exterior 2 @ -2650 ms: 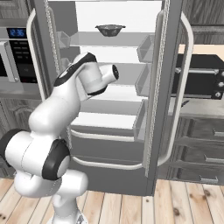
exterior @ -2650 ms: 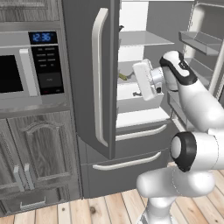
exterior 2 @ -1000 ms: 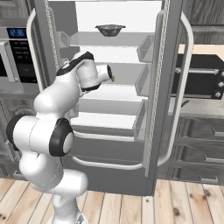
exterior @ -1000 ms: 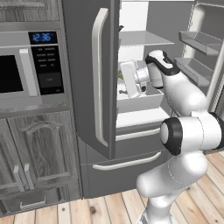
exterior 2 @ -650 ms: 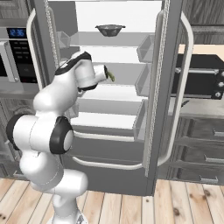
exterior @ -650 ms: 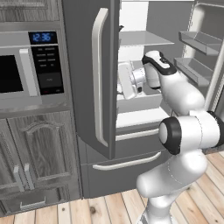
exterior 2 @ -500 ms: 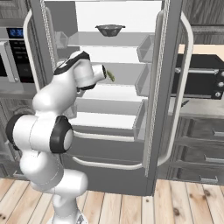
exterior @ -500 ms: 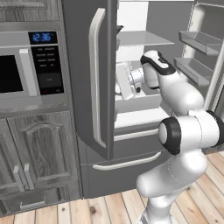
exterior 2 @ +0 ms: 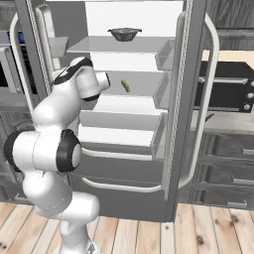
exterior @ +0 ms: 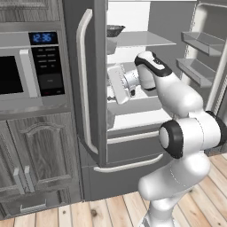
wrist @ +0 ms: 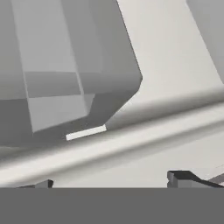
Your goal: Retrieve the butter from the fridge and place it on a plate on the dining table. Then retrieve the butter knife by the fridge and place it near the plate.
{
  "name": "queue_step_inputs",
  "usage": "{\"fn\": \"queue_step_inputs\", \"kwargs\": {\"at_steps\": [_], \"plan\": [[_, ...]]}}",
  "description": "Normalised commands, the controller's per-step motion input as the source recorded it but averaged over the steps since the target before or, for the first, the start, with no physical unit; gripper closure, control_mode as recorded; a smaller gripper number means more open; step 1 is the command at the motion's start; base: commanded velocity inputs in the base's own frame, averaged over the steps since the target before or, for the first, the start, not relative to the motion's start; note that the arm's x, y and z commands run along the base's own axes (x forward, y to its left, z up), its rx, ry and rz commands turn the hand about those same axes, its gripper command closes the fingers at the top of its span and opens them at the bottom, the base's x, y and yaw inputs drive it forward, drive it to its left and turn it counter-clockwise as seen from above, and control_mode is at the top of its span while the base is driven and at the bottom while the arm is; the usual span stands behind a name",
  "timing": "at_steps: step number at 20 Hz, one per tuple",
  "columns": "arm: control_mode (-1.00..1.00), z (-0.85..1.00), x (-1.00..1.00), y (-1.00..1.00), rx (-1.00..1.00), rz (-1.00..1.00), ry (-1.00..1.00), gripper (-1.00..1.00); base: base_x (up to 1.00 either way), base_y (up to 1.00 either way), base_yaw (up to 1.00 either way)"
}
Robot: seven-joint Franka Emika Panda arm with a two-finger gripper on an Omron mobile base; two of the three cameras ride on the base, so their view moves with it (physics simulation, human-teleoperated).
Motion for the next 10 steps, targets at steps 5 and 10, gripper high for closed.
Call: {"fn": "queue_step_inputs", "kwargs": {"at_steps": [5, 10], "plan": [[-1.0, 0.03, -0.62, 0.45, 0.0, 0.06, -0.12, -1.0, 0.0, 0.0, 0.0], [-1.0, 0.1, -0.6, 0.57, 0.0, 0.0, -0.1, -1.0, 0.0, 0.0, 0.0]]}}
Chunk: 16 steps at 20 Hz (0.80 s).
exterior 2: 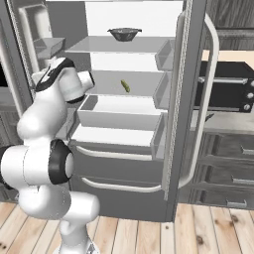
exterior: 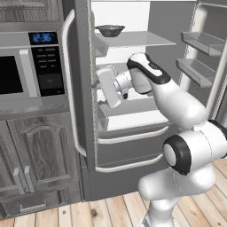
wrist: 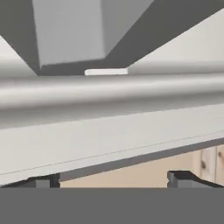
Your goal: Retrieve the butter from the fridge and place it on a plate on the dining table. Then retrieve the butter knife by the fridge and place it near the plate.
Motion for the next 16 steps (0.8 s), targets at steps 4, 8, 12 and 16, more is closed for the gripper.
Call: {"fn": "queue_step_inputs", "kwargs": {"at_steps": [4, 8, 12, 16], "plan": [[-1.0, 0.21, -0.52, 0.29, 0.0, 0.0, -0.13, -1.0, 0.0, 0.0, 0.0], [-1.0, 0.08, -0.37, 0.0, -0.03, -0.01, -0.05, -1.0, 0.0, 0.0, 0.0], [-1.0, -0.02, -0.11, -0.31, -0.22, -0.07, 0.03, -1.0, 0.0, 0.0, 0.0], [-1.0, -0.18, -0.13, -0.85, -0.45, -0.01, 0.02, -1.0, 0.0, 0.0, 0.0]]}}
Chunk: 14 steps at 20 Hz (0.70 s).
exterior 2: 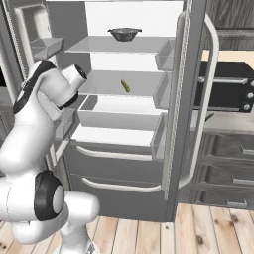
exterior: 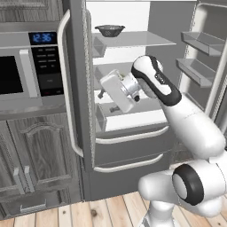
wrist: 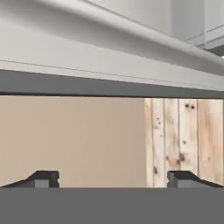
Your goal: Retrieve the butter from the fridge and place it on a plate on the dining table. Then retrieve the butter knife by the fridge and place it near the plate.
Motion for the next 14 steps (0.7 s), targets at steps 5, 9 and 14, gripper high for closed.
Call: {"fn": "queue_step_inputs", "kwargs": {"at_steps": [5, 9, 14], "plan": [[-1.0, -0.29, -0.41, -0.9, -0.62, 0.0, 0.0, -1.0, 0.0, 0.0, 0.0], [-1.0, -0.29, -0.54, -0.82, -0.8, 0.06, -0.03, -1.0, 0.0, 0.0, 0.0], [-1.0, -0.39, -0.17, -0.85, -0.79, 0.13, -0.01, -1.0, 0.0, 0.0, 0.0]]}}
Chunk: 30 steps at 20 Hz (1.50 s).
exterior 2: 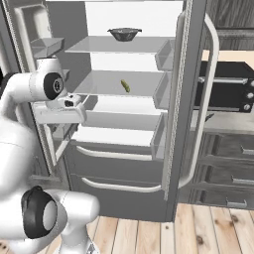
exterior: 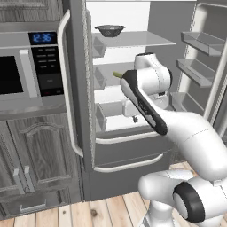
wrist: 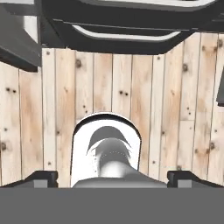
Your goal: Retrieve the butter from the fridge and place it on a plate on the dining table. Then retrieve the butter knife by the fridge and place it near the plate.
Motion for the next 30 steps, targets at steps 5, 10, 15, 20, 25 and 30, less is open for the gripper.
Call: {"fn": "queue_step_inputs", "kwargs": {"at_steps": [5, 10, 15, 20, 25, 30], "plan": [[-1.0, -0.73, -0.07, -0.51, -0.21, 0.02, -0.09, -1.0, 0.0, 0.0, 0.0], [-1.0, -0.45, 0.0, -0.02, 0.0, -0.06, 0.0, -1.0, 0.0, 0.0, 0.0], [-1.0, -0.19, 0.0, 0.0, 0.02, -0.02, 0.0, -1.0, 0.0, 0.0, 0.0], [-1.0, -0.05, 0.01, -0.01, 0.07, -0.08, 0.03, -1.0, 0.0, 0.0, 0.0], [-1.0, -0.15, 0.0, -0.17, 0.15, -0.05, 0.17, -1.0, 0.0, 0.0, 0.0], [-1.0, -0.09, 0.0, -0.09, 0.1, 0.0, 0.05, -1.0, 0.0, 0.0, 0.0]]}}
